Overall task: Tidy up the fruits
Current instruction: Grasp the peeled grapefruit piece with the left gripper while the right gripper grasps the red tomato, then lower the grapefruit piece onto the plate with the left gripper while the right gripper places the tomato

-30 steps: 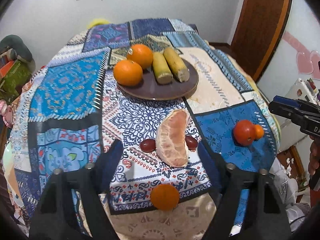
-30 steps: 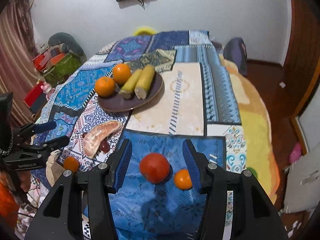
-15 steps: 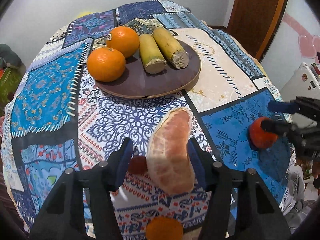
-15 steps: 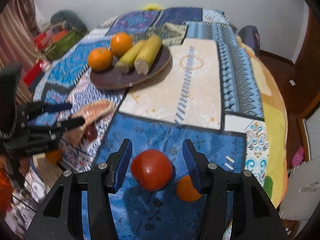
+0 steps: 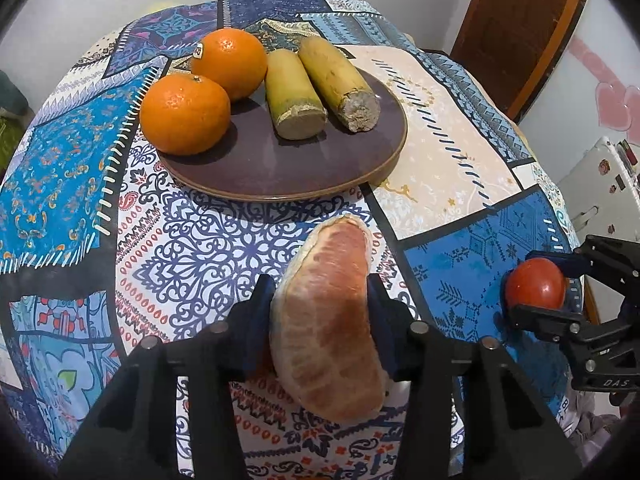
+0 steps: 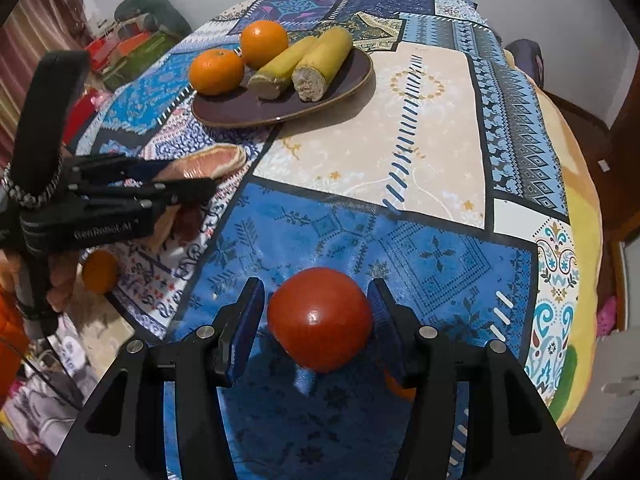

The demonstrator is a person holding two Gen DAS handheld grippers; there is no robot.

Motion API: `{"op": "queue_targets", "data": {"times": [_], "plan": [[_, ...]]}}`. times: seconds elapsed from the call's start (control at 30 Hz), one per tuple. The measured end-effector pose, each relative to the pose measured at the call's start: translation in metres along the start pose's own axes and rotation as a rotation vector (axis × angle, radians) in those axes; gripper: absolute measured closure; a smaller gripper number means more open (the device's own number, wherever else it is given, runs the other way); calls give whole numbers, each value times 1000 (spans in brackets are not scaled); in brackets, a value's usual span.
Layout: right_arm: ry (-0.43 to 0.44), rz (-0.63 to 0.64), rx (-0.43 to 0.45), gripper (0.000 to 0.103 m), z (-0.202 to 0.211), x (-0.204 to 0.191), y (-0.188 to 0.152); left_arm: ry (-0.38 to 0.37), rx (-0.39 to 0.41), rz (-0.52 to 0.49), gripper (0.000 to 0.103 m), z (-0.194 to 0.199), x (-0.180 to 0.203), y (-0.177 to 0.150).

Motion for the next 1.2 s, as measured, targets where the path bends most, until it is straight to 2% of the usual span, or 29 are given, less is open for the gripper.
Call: {"op": "queue_targets", "data": {"times": [0.13,0.47,0.93,1.2], "plan": [[7,-9,-31,56,-8,3,-5,1,6,8,58,4,-2,-1],[-22,-11,42,58,3,1,11,22,84,37,58,37,-15,8],[-56,42,216,58,39,-19,70,41,230,65,58,91,-31,36],[-52,66,296,58,50,-30,107,48,279,91,59,101,-43,59]]}}
Point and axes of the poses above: each gripper's, at about its wrist camera, not at the fingertips, and z roughly against the way its jaws point, x to its right, y to its top, the point moved 8 cm from there along -z, roughly the way its jaws point, and after that the axes turned 3 degrees about y, right-handed, at the moved point
